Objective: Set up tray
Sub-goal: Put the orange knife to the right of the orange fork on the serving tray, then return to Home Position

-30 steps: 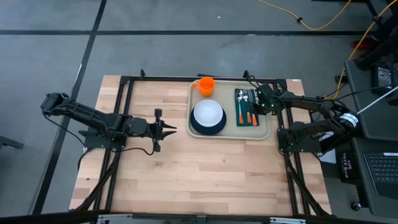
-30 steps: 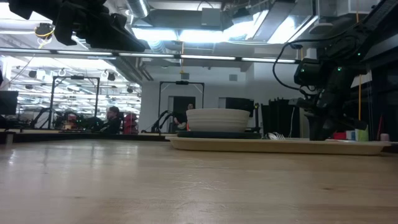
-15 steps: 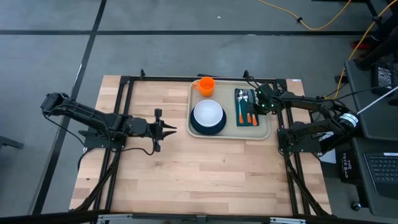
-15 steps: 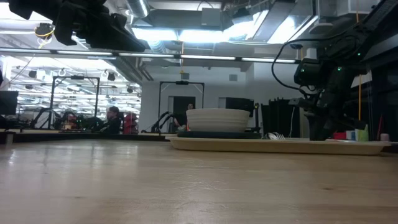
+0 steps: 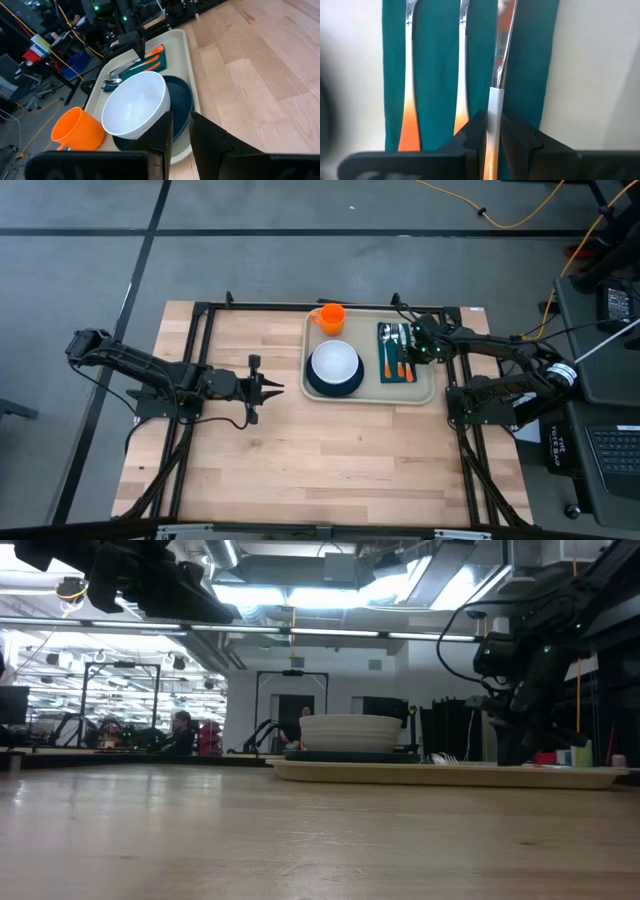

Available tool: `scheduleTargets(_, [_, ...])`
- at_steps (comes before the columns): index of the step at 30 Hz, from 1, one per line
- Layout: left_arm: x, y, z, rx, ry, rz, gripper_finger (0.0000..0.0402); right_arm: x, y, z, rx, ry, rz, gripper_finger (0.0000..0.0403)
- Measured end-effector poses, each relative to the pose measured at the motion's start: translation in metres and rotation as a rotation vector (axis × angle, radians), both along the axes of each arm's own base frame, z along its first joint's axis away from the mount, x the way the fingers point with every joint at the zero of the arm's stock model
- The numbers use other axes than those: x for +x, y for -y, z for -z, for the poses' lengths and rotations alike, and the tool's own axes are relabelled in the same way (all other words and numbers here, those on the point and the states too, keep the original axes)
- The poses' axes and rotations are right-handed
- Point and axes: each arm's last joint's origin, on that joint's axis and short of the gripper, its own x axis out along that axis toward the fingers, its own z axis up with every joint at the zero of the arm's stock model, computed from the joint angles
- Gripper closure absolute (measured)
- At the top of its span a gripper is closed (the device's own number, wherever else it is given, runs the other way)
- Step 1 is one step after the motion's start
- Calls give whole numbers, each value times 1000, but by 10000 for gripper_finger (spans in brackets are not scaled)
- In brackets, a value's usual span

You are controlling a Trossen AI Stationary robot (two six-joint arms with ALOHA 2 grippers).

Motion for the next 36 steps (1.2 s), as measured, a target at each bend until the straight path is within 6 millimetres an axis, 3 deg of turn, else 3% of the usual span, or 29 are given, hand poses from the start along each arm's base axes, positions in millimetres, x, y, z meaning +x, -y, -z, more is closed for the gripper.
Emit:
scheduleTargets(21, [0,1,0,-11,-2,27,347,-4,-3,-13,-54,-18,-25,343])
scheduleTargets(28, [0,1,-1,-7,10,12,343,-4,-3,-62,-181,-3,-145,343])
scheduleTargets(32, [2,1,-6,-12,62,5,347,-9,-17,-93,-306,-135,-164,355])
scheduleTargets(36, [3,0,-9,-9,98,-8,357,-11,-37,-120,-439,-93,-248,389])
